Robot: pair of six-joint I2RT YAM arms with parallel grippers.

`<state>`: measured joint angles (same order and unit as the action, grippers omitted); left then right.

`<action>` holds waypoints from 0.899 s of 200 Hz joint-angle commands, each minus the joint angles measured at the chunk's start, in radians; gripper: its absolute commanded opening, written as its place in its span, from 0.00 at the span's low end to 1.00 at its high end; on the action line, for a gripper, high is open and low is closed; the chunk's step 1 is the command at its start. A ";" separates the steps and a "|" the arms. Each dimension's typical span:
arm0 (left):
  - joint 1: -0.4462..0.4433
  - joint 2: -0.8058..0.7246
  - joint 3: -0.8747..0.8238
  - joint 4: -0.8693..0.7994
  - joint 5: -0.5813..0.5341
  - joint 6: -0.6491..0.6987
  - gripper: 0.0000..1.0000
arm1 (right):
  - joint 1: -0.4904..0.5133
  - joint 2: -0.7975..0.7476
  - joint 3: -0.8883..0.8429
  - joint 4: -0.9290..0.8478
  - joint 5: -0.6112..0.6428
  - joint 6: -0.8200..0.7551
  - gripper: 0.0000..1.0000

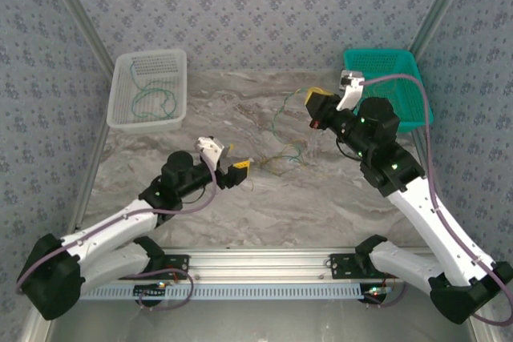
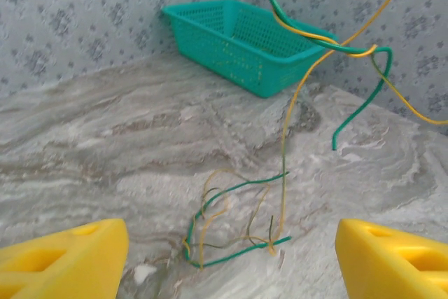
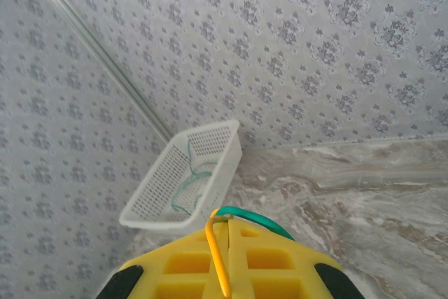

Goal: Untangle the cables

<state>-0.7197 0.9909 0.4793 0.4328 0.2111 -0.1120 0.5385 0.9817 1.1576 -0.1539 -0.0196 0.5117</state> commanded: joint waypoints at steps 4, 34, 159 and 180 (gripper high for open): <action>-0.028 0.057 0.063 0.137 0.080 0.034 0.77 | 0.027 0.011 0.082 -0.020 0.079 0.102 0.00; -0.062 0.161 0.140 0.170 0.130 0.074 0.77 | 0.055 0.024 0.111 0.003 0.098 0.148 0.00; -0.102 0.410 0.300 0.245 0.166 0.109 0.78 | 0.067 0.061 0.169 0.115 -0.060 0.192 0.00; -0.104 0.419 0.301 0.271 0.169 0.106 0.75 | 0.067 0.058 0.156 0.150 -0.076 0.215 0.00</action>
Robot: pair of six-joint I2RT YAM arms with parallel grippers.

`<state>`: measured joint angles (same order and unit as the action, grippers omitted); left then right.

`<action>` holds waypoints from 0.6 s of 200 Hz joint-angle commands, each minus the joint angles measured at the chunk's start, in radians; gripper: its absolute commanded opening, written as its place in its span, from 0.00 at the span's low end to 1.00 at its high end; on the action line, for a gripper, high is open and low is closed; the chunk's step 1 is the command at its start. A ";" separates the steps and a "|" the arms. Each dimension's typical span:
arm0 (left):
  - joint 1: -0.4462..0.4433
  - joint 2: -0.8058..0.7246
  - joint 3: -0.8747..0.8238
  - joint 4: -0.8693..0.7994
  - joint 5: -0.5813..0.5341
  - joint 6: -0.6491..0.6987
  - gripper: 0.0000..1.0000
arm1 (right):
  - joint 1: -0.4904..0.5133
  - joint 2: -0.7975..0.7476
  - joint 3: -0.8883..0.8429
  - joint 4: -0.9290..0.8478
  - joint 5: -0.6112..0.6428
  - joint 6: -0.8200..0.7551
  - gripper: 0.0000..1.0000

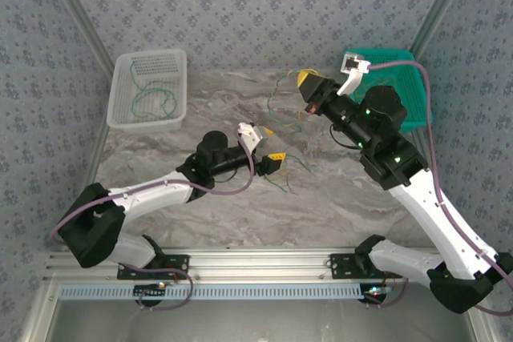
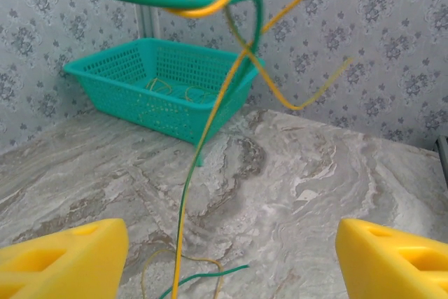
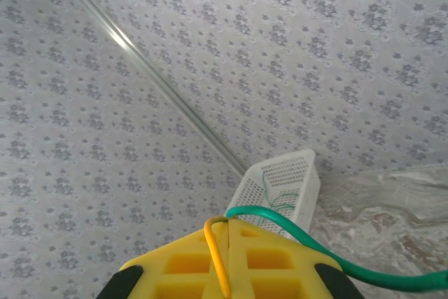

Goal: Untangle the cables

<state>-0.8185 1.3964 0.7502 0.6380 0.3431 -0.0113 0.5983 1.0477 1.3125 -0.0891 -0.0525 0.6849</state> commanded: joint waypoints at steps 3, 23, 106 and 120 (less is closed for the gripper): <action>-0.005 0.015 0.032 0.068 0.039 0.006 0.73 | 0.007 -0.008 -0.004 0.089 -0.045 0.050 0.00; -0.005 0.027 0.041 0.063 0.041 0.014 0.53 | 0.007 -0.006 -0.021 0.133 -0.063 0.081 0.00; -0.018 -0.020 0.027 0.089 0.023 0.039 0.36 | 0.012 0.019 -0.048 0.152 -0.061 0.102 0.00; -0.021 -0.007 0.035 0.091 0.020 0.038 0.39 | 0.011 0.021 -0.051 0.159 -0.060 0.105 0.00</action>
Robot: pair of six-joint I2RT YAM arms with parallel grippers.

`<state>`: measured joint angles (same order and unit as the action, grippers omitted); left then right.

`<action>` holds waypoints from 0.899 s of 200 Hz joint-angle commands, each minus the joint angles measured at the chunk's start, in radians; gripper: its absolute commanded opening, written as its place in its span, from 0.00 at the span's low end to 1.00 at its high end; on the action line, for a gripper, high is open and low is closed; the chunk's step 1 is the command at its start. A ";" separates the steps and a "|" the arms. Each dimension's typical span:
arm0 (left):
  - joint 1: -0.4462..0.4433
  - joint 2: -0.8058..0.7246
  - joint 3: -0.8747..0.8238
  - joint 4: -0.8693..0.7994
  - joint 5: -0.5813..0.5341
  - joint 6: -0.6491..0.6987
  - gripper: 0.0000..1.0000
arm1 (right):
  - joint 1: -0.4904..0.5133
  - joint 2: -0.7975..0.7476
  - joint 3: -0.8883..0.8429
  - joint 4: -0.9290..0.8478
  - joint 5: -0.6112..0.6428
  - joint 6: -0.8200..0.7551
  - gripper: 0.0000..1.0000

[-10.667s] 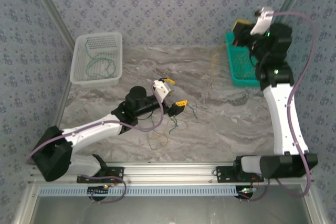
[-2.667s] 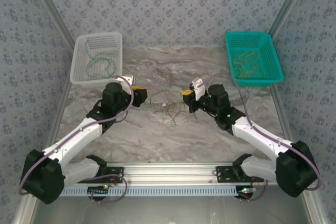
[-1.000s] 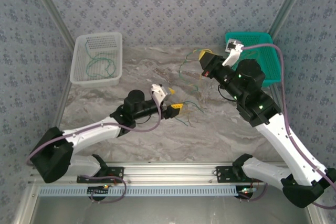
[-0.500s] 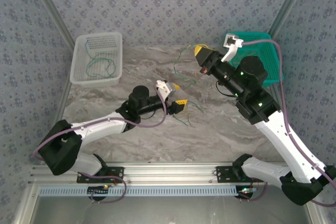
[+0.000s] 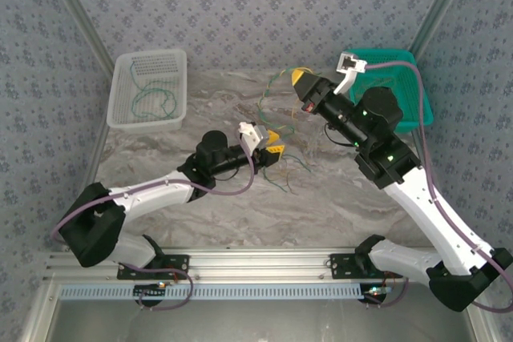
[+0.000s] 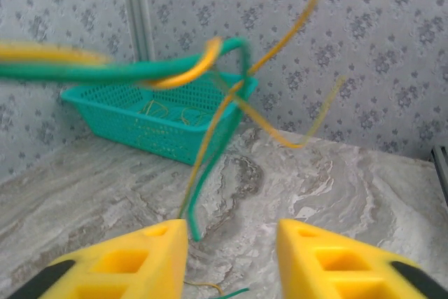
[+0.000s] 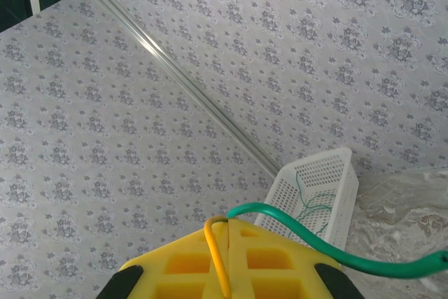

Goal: Untangle the cables

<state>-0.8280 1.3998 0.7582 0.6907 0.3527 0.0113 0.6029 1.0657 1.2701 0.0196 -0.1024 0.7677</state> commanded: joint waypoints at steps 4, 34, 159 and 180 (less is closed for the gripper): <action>-0.011 -0.006 0.029 0.038 0.012 0.015 0.41 | 0.007 0.003 -0.009 0.054 -0.010 0.024 0.00; -0.010 0.030 0.050 0.047 0.019 0.012 0.46 | 0.007 0.005 -0.013 0.063 -0.006 0.027 0.00; -0.011 0.170 0.147 0.072 -0.031 0.040 0.63 | 0.049 0.027 -0.043 0.131 -0.020 0.086 0.00; -0.009 0.188 0.148 0.082 -0.038 0.052 0.55 | 0.055 0.018 -0.050 0.128 -0.013 0.085 0.00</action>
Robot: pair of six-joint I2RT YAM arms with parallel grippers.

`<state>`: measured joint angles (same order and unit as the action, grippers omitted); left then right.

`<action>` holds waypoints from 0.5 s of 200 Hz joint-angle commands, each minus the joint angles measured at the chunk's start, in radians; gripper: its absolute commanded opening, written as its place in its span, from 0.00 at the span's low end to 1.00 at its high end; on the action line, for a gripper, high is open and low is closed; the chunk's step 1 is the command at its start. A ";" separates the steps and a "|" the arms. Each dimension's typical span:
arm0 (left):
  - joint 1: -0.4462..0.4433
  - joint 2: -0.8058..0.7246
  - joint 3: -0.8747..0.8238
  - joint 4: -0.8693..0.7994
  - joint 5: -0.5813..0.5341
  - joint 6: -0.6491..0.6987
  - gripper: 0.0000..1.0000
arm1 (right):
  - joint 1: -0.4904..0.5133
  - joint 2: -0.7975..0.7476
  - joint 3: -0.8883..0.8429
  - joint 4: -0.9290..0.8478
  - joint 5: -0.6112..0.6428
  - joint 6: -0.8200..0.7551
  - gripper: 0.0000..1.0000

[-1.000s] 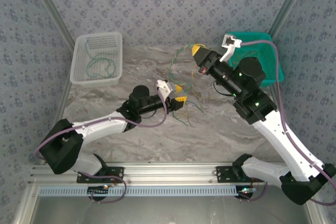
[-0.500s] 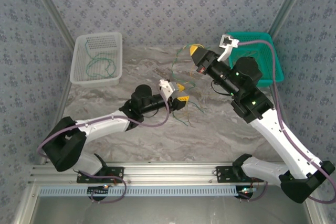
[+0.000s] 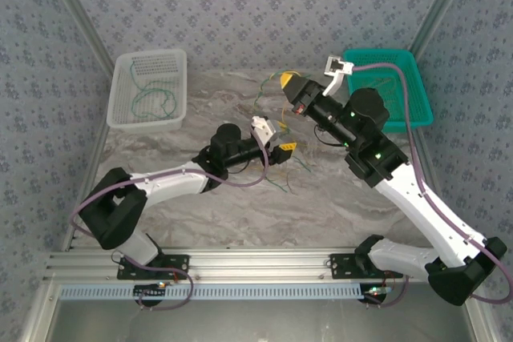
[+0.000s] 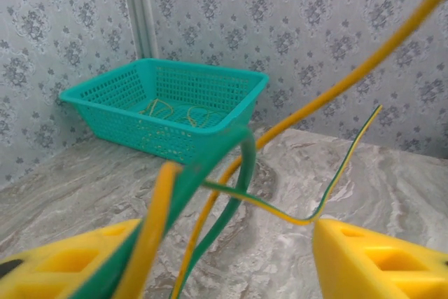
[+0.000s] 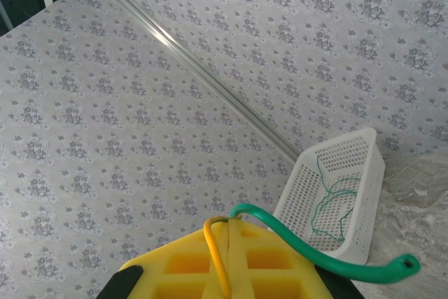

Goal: Untangle the cables

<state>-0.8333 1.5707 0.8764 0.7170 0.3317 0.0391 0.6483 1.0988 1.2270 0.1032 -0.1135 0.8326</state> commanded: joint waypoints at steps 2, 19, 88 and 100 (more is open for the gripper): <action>-0.003 0.018 0.030 0.057 -0.018 0.025 0.54 | 0.010 -0.017 -0.007 0.044 -0.001 0.020 0.00; -0.001 0.023 0.029 0.063 -0.020 0.026 0.31 | 0.008 -0.033 -0.021 0.043 0.016 0.018 0.00; 0.006 -0.082 -0.062 0.041 -0.048 0.017 0.00 | -0.059 -0.138 -0.022 -0.166 0.195 -0.126 0.00; 0.005 -0.123 -0.085 0.012 -0.051 0.025 0.00 | -0.093 -0.159 -0.015 -0.236 0.231 -0.153 0.00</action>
<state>-0.8314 1.5410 0.8284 0.7322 0.2943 0.0559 0.6041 0.9878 1.1961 0.0025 0.0044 0.7609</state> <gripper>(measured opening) 0.056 0.076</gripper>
